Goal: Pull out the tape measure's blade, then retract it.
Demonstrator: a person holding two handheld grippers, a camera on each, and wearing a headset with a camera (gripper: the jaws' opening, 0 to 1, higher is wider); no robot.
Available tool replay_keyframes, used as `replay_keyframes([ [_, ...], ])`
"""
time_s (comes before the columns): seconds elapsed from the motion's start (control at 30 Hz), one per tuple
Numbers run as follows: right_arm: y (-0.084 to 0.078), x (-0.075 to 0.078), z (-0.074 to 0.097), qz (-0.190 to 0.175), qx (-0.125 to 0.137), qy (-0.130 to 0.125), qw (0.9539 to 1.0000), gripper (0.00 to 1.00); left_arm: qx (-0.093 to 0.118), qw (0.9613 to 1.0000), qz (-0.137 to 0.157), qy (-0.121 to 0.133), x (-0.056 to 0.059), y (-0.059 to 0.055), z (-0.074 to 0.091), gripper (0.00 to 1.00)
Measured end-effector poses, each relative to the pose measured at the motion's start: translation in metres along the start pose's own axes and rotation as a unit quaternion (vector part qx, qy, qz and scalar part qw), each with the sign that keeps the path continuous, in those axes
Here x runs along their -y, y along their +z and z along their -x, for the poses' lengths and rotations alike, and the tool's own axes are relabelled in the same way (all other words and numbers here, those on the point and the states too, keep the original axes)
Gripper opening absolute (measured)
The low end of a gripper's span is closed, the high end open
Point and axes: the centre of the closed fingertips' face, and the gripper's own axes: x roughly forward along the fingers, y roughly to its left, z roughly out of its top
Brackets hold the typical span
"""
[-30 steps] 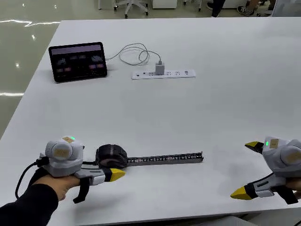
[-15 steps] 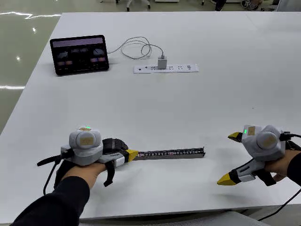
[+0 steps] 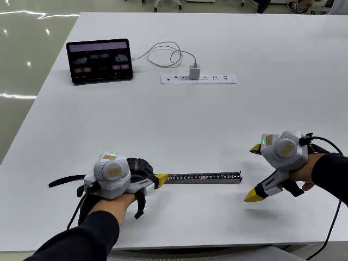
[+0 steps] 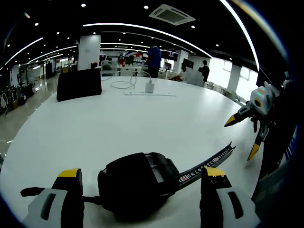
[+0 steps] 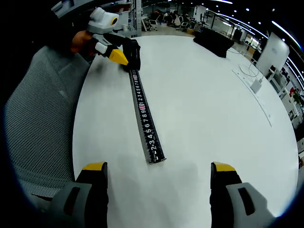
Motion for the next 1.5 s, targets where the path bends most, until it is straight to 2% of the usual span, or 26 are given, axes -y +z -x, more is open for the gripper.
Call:
replay_keyframes([
  [0.1,0.001,-0.001,-0.004,0.014,-0.012,0.008,0.9998,0.82,0.014,0.9999,0.003,0.007,0.000,0.004,0.000,1.00],
  [0.17,0.001,0.000,-0.006,0.017,-0.014,0.012,0.9997,0.80,0.019,0.9996,0.020,0.011,0.000,0.004,-0.001,1.00],
  [0.23,0.000,0.003,-0.008,0.015,-0.015,0.014,0.9997,0.79,0.001,0.9986,0.050,0.016,0.000,-0.004,-0.001,1.00],
  [0.33,0.001,0.002,-0.008,0.016,-0.014,0.018,0.9996,0.77,0.013,0.9990,0.041,0.014,0.001,0.000,-0.001,0.99],
  [0.37,0.001,0.002,-0.009,0.019,-0.015,0.022,0.9995,0.75,0.019,0.9993,0.029,0.016,0.001,0.003,-0.001,0.97],
  [0.43,0.002,0.001,-0.010,0.017,-0.018,0.028,0.9993,0.71,0.033,0.9990,0.029,0.001,0.003,0.005,-0.002,0.95],
  [0.6,0.005,-0.001,-0.013,0.028,-0.020,0.039,0.9986,0.59,0.019,0.9997,0.016,0.004,-0.001,-0.006,-0.004,0.90],
  [0.67,0.005,-0.002,-0.016,0.038,-0.025,0.041,0.9981,0.57,0.013,0.9997,0.019,0.004,-0.001,-0.009,-0.004,0.89],
  [0.8,0.005,-0.004,-0.019,0.056,-0.031,0.049,0.9967,0.50,0.018,0.9998,0.012,0.004,0.000,-0.007,-0.004,0.87],
  [0.97,0.002,-0.008,-0.023,0.073,-0.046,0.064,0.9942,0.39,0.013,0.9999,0.006,0.000,0.002,-0.010,-0.005,0.86],
  [1.17,-0.003,-0.010,-0.023,0.068,-0.057,0.078,0.9930,0.25,0.014,0.9999,0.007,-0.001,0.002,-0.009,-0.005,0.86],
  [1.3,-0.004,-0.012,-0.023,0.079,-0.062,0.085,0.9913,0.18,0.014,0.9999,0.008,-0.003,0.003,-0.009,-0.004,0.86],
  [1.5,-0.002,-0.009,-0.024,0.088,-0.064,0.079,0.9909,0.15,0.010,0.9999,0.010,-0.003,0.003,-0.010,-0.004,0.85],
])
